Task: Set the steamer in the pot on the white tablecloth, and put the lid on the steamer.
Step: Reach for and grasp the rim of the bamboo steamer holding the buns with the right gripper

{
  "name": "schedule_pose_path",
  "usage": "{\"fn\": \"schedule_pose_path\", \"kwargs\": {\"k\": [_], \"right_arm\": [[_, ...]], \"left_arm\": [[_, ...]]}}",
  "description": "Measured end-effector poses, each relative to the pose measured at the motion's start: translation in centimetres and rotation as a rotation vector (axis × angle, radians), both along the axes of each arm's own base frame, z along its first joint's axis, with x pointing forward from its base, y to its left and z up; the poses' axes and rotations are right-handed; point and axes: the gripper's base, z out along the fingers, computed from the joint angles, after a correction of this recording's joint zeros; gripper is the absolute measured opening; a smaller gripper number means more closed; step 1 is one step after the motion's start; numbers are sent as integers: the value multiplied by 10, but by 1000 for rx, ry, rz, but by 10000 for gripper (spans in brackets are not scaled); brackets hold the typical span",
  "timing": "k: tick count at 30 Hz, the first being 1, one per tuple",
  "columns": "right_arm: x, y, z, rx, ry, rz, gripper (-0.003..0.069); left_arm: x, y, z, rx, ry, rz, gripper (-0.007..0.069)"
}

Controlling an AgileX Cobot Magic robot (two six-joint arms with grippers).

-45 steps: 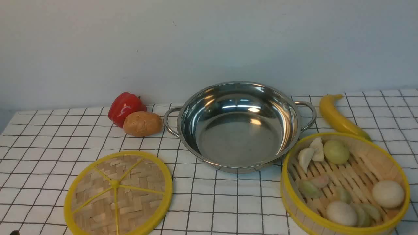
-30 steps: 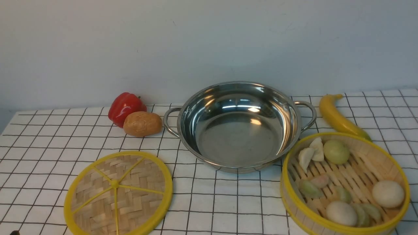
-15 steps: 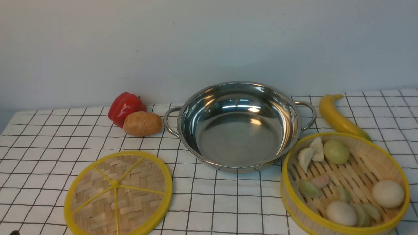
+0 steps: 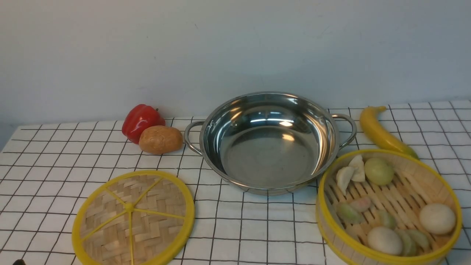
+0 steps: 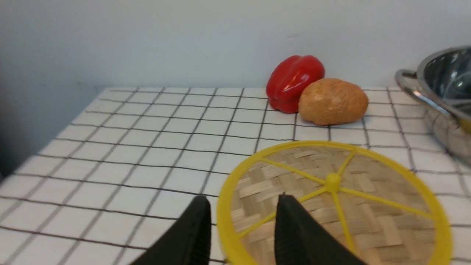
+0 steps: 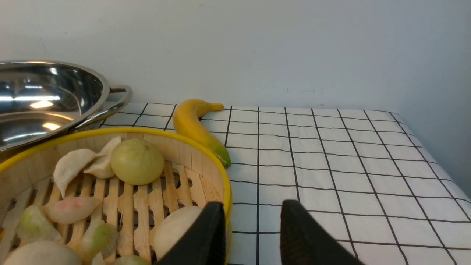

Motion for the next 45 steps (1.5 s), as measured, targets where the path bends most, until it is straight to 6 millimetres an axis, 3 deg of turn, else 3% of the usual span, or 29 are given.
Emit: {"fn": "schedule_pose_path", "kwargs": {"k": [5, 9, 10, 12, 17, 28, 35, 39, 41, 43, 45], "right_arm": [[0, 1, 2, 55, -26, 7, 240], [1, 5, 10, 374, -130, 23, 240], [1, 5, 11, 380, -135, 23, 240], [1, 6, 14, 620, -178, 23, 240], [1, 7, 15, 864, -191, 18, 240], [1, 6, 19, 978, -237, 16, 240], [-2, -3, 36, 1015, -463, 20, 240], [-14, -6, 75, 905, -687, 86, 240], [-22, -4, 106, 784, -776, 134, 240], [-23, 1, 136, 647, -769, 158, 240], [-11, 4, 153, 553, -641, 138, 240]], "left_arm": [[0, -7, 0, -335, -23, 1, 243], [1, -10, 2, -498, -33, -9, 243], [1, -11, 2, -504, -34, -9, 243], [1, -12, 2, -546, -37, -12, 243], [1, -12, 3, -547, -42, -16, 243], [2, -7, 14, -566, -175, 4, 243], [1, 1, 33, -585, -406, 34, 243], [-8, 6, 68, -445, -659, 25, 243], [-15, 3, 88, -319, -742, -1, 243], [-19, 0, 110, -206, -773, -28, 243], [-14, -2, 124, -133, -692, -37, 243]]}}
